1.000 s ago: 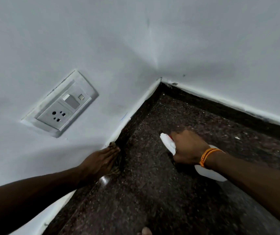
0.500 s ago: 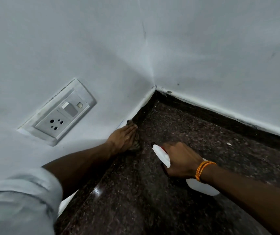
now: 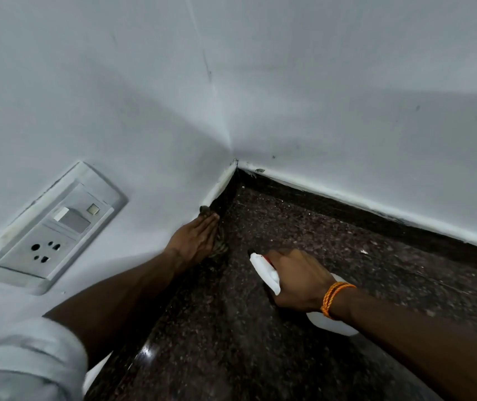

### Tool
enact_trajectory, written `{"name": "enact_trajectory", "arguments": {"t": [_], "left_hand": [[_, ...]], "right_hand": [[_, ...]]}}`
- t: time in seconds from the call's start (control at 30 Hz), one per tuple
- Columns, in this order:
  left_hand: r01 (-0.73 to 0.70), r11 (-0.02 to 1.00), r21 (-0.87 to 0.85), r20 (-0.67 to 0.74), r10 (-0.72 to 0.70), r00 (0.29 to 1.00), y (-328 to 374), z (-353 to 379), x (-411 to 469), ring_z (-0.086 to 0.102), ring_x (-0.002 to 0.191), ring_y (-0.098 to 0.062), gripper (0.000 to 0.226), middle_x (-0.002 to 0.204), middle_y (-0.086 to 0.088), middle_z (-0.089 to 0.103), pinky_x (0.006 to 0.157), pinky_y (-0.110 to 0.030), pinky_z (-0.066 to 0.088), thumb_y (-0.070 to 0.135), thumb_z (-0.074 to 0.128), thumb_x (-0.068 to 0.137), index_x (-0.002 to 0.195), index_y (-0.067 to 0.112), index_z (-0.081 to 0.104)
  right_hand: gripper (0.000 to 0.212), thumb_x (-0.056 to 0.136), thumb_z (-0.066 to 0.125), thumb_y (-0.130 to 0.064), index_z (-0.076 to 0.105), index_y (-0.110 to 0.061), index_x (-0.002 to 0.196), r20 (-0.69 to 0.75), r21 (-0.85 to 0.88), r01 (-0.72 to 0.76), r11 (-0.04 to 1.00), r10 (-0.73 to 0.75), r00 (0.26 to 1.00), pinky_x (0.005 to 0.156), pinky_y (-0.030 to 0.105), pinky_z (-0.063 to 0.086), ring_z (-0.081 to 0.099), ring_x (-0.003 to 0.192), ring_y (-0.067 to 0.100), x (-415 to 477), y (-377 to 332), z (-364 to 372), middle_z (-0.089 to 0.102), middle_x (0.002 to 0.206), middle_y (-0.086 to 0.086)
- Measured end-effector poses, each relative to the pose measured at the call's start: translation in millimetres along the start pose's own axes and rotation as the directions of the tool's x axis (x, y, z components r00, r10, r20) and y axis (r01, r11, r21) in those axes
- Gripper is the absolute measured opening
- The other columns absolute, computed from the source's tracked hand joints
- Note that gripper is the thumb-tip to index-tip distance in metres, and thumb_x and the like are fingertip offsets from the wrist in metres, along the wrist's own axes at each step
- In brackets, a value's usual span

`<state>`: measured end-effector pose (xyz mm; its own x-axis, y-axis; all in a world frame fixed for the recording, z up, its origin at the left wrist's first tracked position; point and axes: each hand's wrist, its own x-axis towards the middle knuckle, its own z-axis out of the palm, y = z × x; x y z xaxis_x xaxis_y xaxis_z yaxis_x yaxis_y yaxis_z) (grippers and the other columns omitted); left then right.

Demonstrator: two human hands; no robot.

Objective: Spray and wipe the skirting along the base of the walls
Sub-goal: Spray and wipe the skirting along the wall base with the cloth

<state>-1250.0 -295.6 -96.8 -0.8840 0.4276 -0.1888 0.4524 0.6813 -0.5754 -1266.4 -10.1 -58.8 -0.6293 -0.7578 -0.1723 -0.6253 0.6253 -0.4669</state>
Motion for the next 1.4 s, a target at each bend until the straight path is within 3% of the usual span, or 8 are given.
{"name": "enact_trajectory", "arguments": {"t": [0.17, 0.33, 0.5, 0.6, 0.83, 1.13, 1.27, 1.4], "left_hand": [[0.014, 0.999, -0.044, -0.029, -0.015, 0.999, -3.7, 3.7, 11.4, 0.056, 0.124, -0.032, 0.054, 0.129, -0.024, 0.059, 0.107, -0.042, 0.041, 0.004, 0.022, 0.087, 0.119, -0.008, 0.064], [-0.007, 1.000, 0.031, -0.114, 0.010, 0.993, 15.6, 13.1, -34.1, 0.056, 0.122, -0.037, 0.064, 0.128, -0.028, 0.058, 0.116, -0.045, 0.011, 0.002, 0.001, 0.099, 0.119, -0.013, 0.060], [0.025, 0.998, -0.052, -0.104, -0.030, 0.994, 20.6, 20.4, -41.0, 0.055, 0.124, -0.037, 0.061, 0.131, -0.028, 0.056, 0.112, -0.047, 0.034, 0.000, 0.005, 0.098, 0.122, -0.012, 0.060], [0.036, 0.999, -0.014, -0.124, -0.038, 0.992, 18.0, 22.9, -25.1, 0.056, 0.122, -0.038, 0.051, 0.130, -0.029, 0.056, 0.118, -0.047, 0.023, 0.001, 0.020, 0.093, 0.121, -0.013, 0.059], [0.056, 0.997, -0.056, -0.199, -0.066, 0.978, -12.6, 17.1, 74.9, 0.064, 0.113, -0.030, 0.050, 0.115, -0.022, 0.068, 0.102, -0.040, 0.045, 0.006, 0.030, 0.083, 0.107, -0.006, 0.072], [0.065, 0.998, 0.017, -0.196, -0.061, 0.979, -18.0, 24.8, 67.2, 0.055, 0.124, -0.035, 0.044, 0.130, -0.028, 0.057, 0.116, -0.043, 0.020, 0.002, 0.033, 0.089, 0.120, -0.011, 0.061], [0.125, 0.989, -0.074, -0.158, -0.135, 0.978, -30.9, 14.0, 110.5, 0.057, 0.122, -0.034, 0.048, 0.127, -0.025, 0.061, 0.107, -0.042, 0.040, 0.007, 0.032, 0.086, 0.117, -0.008, 0.065], [-0.115, 0.993, -0.011, -0.230, 0.109, 0.967, -47.9, 8.0, 131.0, 0.068, 0.101, -0.032, 0.039, 0.102, -0.017, 0.072, 0.093, -0.039, 0.049, 0.013, 0.039, 0.086, 0.092, 0.002, 0.076]], "right_hand": [[0.029, 0.079, 0.063, -0.027, 0.054, -0.013, 0.102, -0.054, 0.023, 0.005, 1.000, -0.004, 0.999, 0.068, 0.032, 0.038, 0.063, 0.093, 0.033, 20.6, -13.1, -6.3, 0.064, 0.108, 0.012], [0.030, 0.076, 0.049, -0.039, 0.055, -0.013, 0.090, -0.145, 0.106, -0.047, 0.993, 0.062, 0.988, 0.065, 0.033, 0.042, 0.064, 0.086, 0.040, 42.1, -13.5, -12.1, 0.068, 0.098, 0.018], [0.037, 0.079, 0.032, -0.047, 0.049, -0.014, 0.074, -0.178, 0.123, -0.104, 0.987, 0.125, 0.976, 0.060, 0.033, 0.037, 0.063, 0.077, 0.043, 49.9, -13.9, -7.3, 0.067, 0.083, 0.021], [0.034, 0.081, 0.036, -0.046, 0.047, -0.015, 0.074, -0.139, 0.125, -0.108, 0.986, 0.125, 0.982, 0.059, 0.034, 0.042, 0.064, 0.075, 0.041, 49.8, -10.1, -2.3, 0.067, 0.082, 0.019], [0.043, 0.076, 0.059, -0.032, 0.054, -0.012, 0.113, -0.078, 0.033, -0.133, 0.991, 0.135, 0.988, 0.074, 0.034, 0.045, 0.064, 0.098, 0.037, 47.9, 6.0, -0.4, 0.066, 0.112, 0.014], [0.035, 0.080, 0.063, -0.030, 0.055, -0.013, 0.109, -0.129, 0.029, -0.171, 0.985, 0.173, 0.976, 0.074, 0.033, 0.044, 0.064, 0.100, 0.035, 54.2, 19.9, -13.4, 0.065, 0.113, 0.012], [0.034, 0.077, 0.062, -0.027, 0.055, -0.013, 0.107, -0.123, 0.055, -0.189, 0.980, 0.195, 0.973, 0.076, 0.034, 0.047, 0.063, 0.099, 0.035, 53.0, 22.2, -15.8, 0.065, 0.112, 0.011], [0.030, 0.081, 0.061, -0.029, 0.054, -0.013, 0.105, -0.119, 0.032, -0.187, 0.982, 0.190, 0.975, 0.072, 0.034, 0.043, 0.063, 0.097, 0.035, 53.3, 25.6, -16.8, 0.064, 0.110, 0.011]]}}
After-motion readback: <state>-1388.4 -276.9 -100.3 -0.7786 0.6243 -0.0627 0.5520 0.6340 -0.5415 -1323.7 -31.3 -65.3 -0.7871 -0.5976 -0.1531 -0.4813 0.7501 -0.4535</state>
